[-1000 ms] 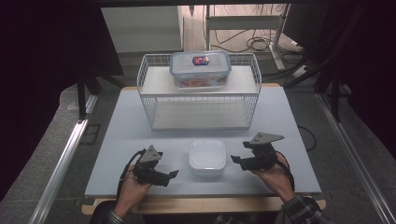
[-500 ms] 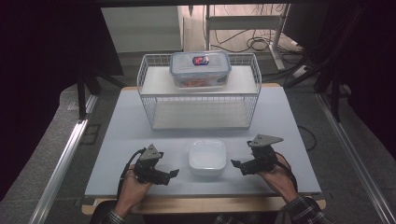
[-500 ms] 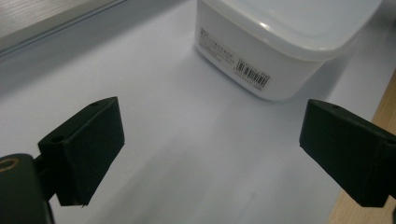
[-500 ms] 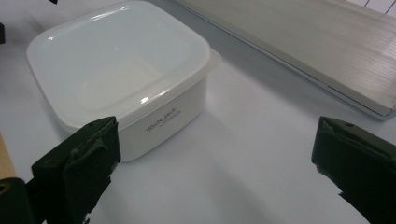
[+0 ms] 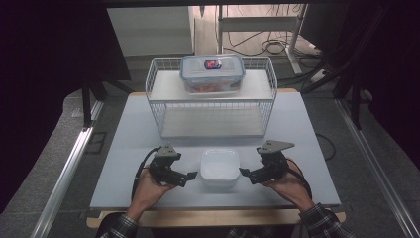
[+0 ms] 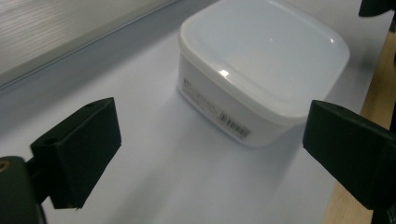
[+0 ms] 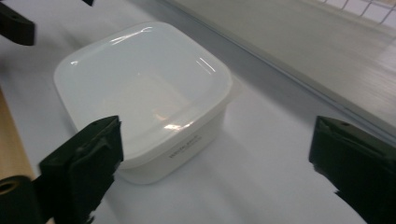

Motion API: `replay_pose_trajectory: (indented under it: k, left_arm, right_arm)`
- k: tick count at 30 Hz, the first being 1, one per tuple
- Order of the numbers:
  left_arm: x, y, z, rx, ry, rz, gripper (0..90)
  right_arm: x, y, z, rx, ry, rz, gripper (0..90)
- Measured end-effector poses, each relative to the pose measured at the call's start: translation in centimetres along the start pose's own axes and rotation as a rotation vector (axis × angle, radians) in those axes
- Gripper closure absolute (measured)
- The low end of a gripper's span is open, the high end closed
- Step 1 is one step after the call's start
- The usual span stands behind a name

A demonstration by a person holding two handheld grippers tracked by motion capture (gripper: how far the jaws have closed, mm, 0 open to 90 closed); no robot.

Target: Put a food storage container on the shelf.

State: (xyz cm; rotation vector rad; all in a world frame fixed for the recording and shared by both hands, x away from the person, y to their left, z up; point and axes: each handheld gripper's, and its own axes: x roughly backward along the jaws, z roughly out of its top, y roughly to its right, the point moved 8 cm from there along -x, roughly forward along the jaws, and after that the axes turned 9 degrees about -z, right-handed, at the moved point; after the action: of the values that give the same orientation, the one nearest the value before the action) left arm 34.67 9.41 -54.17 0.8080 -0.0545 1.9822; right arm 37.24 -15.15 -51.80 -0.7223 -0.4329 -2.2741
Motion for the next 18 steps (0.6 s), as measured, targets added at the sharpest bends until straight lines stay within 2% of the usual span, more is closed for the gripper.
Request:
replay_pose_trajectory:
  k: [1,4,5,7,8,9,10,11,12,13,14,15,16,17,18]
  left_arm:
    - [-0.3,0.0,0.5,-0.002,0.004,-0.009,7.3]
    - [-1.0,0.0,1.4,-0.030,0.001,-0.013,9.3]
    - [-1.8,0.0,2.0,-0.032,-0.005,-0.019,10.1]
    - [-2.4,0.0,2.3,-0.032,-0.009,-0.029,10.2]
    - [-2.7,0.0,2.5,-0.029,-0.010,-0.036,10.2]
    - [-3.4,-0.1,2.7,-0.009,-0.016,-0.045,9.0]
    - [-3.4,-0.1,2.7,-0.009,-0.016,-0.045,7.7]
    - [-4.2,-0.3,2.9,0.004,-0.026,-0.058,6.1]
    - [-4.2,-0.3,2.9,0.004,-0.026,-0.058,5.9]
    - [-5.1,-0.2,2.6,0.024,-0.049,-0.093,5.7]
    - [-5.1,-0.2,2.6,0.024,-0.049,-0.093,5.5]
    - [-5.6,0.0,2.3,0.035,-0.060,-0.134,5.0]
    - [-5.6,0.0,2.3,0.035,-0.060,-0.134,6.7]
    - [-5.8,0.4,2.1,0.069,-0.056,-0.182,8.0]
    - [-5.8,0.4,2.1,0.069,-0.056,-0.182,9.2]
  right_arm:
    - [-0.3,-0.2,0.3,-0.021,-0.014,0.029,8.2]
    - [-0.6,-0.2,0.5,-0.015,-0.019,0.029,10.1]
    - [-0.9,-0.3,0.6,-0.014,-0.027,0.036,11.5]
    - [-1.4,-0.5,0.7,-0.017,-0.040,0.054,11.7]
    - [-1.4,-0.5,0.7,-0.017,-0.040,0.054,11.7]
    - [-2.0,-0.7,0.7,-0.026,-0.060,0.069,11.1]
    - [-2.0,-0.7,0.7,-0.026,-0.060,0.069,11.1]
    - [-2.8,-1.1,0.6,-0.038,-0.089,0.102,9.3]
    - [-2.8,-1.1,0.6,-0.038,-0.089,0.102,9.3]
    - [-3.4,-1.4,0.4,-0.029,-0.114,0.119,7.3]
    - [-3.4,-1.4,0.4,-0.029,-0.114,0.119,7.3]
    - [-3.8,-1.7,0.4,-0.062,-0.126,0.142,7.8]
    - [-3.8,-1.7,0.4,-0.062,-0.126,0.142,7.8]
    - [-3.9,-1.8,0.3,-0.097,-0.146,0.160,10.3]
    - [-3.9,-1.8,0.3,-0.097,-0.146,0.160,10.3]
